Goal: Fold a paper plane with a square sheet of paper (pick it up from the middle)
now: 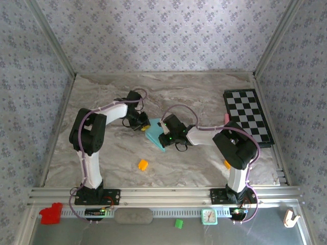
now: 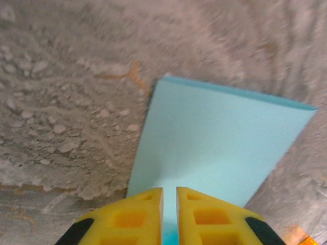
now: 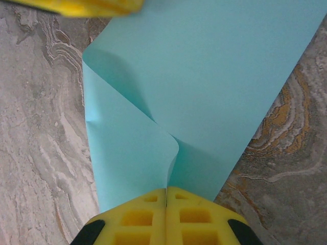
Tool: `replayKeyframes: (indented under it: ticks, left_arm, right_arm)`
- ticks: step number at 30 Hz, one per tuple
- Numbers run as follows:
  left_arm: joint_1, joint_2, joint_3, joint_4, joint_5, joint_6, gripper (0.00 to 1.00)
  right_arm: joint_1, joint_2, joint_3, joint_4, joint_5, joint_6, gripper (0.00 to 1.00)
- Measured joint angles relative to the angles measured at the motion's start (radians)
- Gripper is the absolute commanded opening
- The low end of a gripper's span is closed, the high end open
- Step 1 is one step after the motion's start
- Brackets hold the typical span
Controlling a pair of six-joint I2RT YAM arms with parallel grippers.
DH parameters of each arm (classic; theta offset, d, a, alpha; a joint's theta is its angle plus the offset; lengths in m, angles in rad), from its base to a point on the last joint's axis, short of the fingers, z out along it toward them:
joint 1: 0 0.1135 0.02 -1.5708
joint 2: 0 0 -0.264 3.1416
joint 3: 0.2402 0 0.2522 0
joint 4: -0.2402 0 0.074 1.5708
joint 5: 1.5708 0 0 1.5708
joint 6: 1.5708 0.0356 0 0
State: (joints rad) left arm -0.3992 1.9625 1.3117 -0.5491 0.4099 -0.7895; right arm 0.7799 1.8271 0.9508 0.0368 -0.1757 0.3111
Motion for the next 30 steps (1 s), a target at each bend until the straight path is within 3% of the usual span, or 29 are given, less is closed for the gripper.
replayKeyframes:
  ticks: [4, 11, 17, 30]
  left_arm:
    - [-0.001, -0.089, -0.018, 0.026, -0.005, -0.032, 0.19]
    - [-0.060, -0.259, -0.214, 0.183, 0.043, -0.160, 0.14]
    - [-0.127, -0.255, -0.325, 0.238, 0.080, -0.233, 0.12]
    - [-0.129, -0.190, -0.329, 0.264, 0.060, -0.241, 0.11]
  right_arm:
    - [0.000, 0.000, 0.000, 0.000, 0.000, 0.000, 0.02]
    - [0.000, 0.002, 0.002, -0.002, -0.002, 0.001, 0.02]
    - [-0.002, 0.006, 0.007, -0.005, -0.011, 0.006, 0.02]
    - [-0.003, 0.013, 0.014, -0.005, -0.019, 0.007, 0.02]
